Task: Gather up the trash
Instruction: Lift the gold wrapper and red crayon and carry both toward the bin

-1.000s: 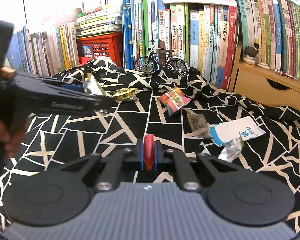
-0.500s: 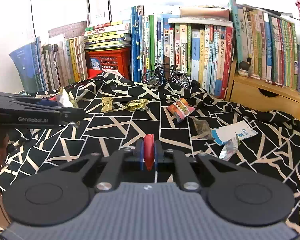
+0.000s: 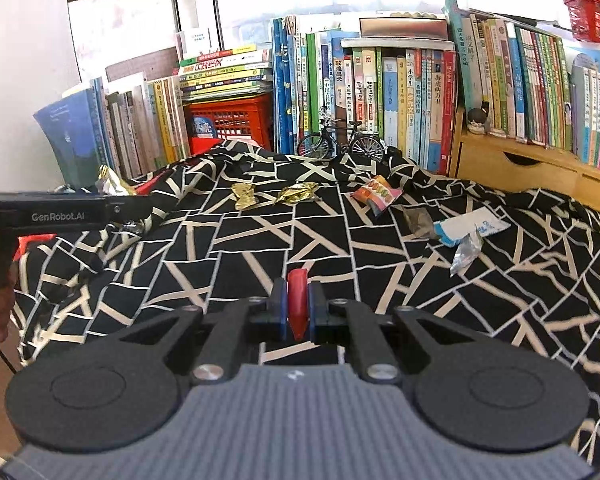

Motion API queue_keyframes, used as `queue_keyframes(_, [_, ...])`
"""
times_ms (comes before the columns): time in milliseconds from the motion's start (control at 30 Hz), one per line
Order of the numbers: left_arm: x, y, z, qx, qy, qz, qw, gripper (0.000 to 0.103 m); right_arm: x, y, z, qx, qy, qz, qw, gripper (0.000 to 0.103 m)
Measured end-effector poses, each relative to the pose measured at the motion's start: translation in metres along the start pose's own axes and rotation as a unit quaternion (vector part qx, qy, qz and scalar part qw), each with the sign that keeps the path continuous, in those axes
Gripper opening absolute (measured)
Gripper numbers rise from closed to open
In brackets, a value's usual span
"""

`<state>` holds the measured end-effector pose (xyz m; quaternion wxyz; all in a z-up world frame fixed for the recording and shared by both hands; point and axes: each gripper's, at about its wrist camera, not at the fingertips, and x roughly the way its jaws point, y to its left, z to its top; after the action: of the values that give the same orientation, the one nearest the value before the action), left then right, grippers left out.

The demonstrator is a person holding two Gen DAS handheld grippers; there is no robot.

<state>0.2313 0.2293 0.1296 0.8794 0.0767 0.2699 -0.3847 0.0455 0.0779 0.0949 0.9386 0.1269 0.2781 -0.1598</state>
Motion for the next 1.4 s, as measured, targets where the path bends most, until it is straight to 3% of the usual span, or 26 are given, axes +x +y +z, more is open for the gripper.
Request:
queue_keyframes(833, [-0.128, 0.051, -0.045, 0.021, -0.038, -0.001, 0.9991, 0.048, -0.075, 0.093, -0.028, -0.033, -0.039, 0.007, 0.999, 0.013])
queue_keyframes(1233, [-0.178, 0.077, -0.095, -0.003, -0.018, 0.010, 0.9998, 0.048, -0.099, 0.157, -0.064, -0.080, -0.025, 0.043, 0.996, 0.013])
queue_keyframes(1400, [-0.195, 0.088, -0.131, -0.015, 0.009, 0.018, 0.9997, 0.048, -0.102, 0.189, -0.092, -0.109, -0.011, 0.061, 0.992, 0.013])
